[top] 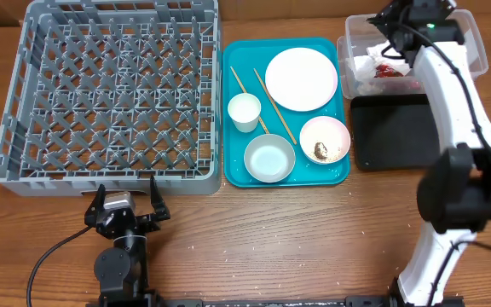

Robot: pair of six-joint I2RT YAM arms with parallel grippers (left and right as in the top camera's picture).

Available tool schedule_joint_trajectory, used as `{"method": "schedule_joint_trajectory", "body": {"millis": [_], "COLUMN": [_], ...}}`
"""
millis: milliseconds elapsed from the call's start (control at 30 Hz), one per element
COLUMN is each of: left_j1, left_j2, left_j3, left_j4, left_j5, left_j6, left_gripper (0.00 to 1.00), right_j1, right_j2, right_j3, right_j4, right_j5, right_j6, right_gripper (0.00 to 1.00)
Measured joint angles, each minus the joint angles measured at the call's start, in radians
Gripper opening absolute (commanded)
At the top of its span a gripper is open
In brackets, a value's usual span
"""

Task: Sort waste into correct bins and load items into the dishwasher
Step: 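Carry the tissue and wrapper to the clear bin and release, then grasp the pink bowl with rice using the right gripper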

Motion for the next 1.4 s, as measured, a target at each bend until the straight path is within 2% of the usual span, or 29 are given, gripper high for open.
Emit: {"method": "schedule_joint_trajectory", "body": {"millis": [167, 233, 333, 467, 600, 867, 1067, 1133, 1400], "left_j1": [0.000, 0.000, 0.000, 0.000, 0.000, 0.000, 0.000, 0.000, 0.000], "left_j2": [0.000, 0.000, 0.000, 0.000, 0.000, 0.000, 0.000, 0.000, 0.000], "left_j3": [0.000, 0.000, 0.000, 0.000, 0.000, 0.000, 0.000, 0.000, 0.000], "left_j4": [0.000, 0.000, 0.000, 0.000, 0.000, 0.000, 0.000, 0.000, 0.000], "left_j5": [0.000, 0.000, 0.000, 0.000, 0.000, 0.000, 0.000, 0.000, 0.000], "left_j6": [0.000, 0.000, 0.000, 0.000, 0.000, 0.000, 0.000, 0.000, 0.000], "left_gripper": [1.00, 1.00, 1.00, 1.00, 1.00, 1.00, 1.00, 1.00, 1.00], "right_j1": [0.104, 0.190, 0.270, 0.346, 0.370, 0.372, 0.372, 0.372, 0.378], "right_j2": [-0.217, -0.228, -0.204, -0.146, -0.086, 0.019, 0.024, 0.024, 0.020], "right_j3": [0.018, 0.010, -0.087, -0.259, -0.369, -0.381, -0.409, -0.412, -0.412], "right_j4": [-0.261, -0.340, -0.365, -0.320, -0.226, -0.200, -0.179, -0.181, -0.187], "right_j5": [-0.180, -0.227, -0.237, -0.240, -0.243, -0.243, -0.242, -0.243, -0.233], "right_j6": [-0.082, -0.097, -0.107, -0.117, -0.119, -0.120, -0.118, -0.122, -0.120], "right_gripper": [0.80, 0.79, 0.74, 0.60, 0.52, 0.34, 0.14, 0.04, 0.04]}}
